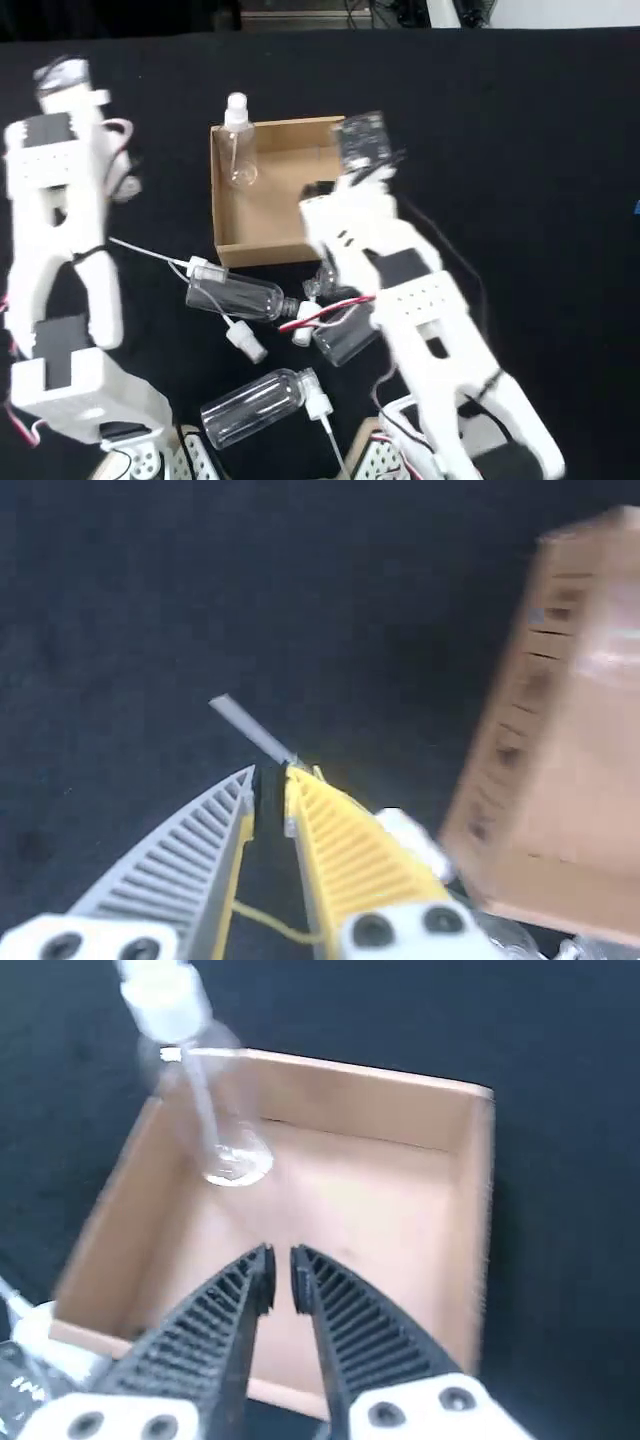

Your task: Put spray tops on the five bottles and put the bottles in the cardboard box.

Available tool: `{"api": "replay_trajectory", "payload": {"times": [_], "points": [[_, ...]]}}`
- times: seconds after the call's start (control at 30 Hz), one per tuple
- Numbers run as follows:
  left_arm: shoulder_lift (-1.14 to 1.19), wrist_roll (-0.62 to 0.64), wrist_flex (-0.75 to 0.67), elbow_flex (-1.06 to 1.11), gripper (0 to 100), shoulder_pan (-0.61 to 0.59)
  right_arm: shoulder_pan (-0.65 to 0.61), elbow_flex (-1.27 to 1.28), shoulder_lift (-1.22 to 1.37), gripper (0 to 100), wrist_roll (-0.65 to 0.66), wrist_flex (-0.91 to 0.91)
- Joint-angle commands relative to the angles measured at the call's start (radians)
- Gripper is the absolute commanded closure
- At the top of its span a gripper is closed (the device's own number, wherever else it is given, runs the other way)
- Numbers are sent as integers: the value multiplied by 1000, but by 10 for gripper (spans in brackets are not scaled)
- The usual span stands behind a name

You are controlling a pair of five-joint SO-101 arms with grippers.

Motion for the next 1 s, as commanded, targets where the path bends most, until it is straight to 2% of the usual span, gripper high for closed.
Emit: {"api": "replay_trajectory", "payload": {"times": [0.0, 0.2, 0.37, 0.7, 0.97], "points": [[-60, 6, -114, 131, 970, -102, -109, -24, 137, 988, 0, -196], [-60, 103, -431, 420, 970, -171, -164, -127, 366, 988, 0, -298], [-58, 183, -582, 545, 970, -206, -173, -234, 527, 988, 0, -374], [-51, 275, -756, 682, 970, -186, -172, -421, 745, 988, 0, -379], [-58, 270, -772, 705, 971, -140, -170, -513, 852, 988, 0, -381]]}}
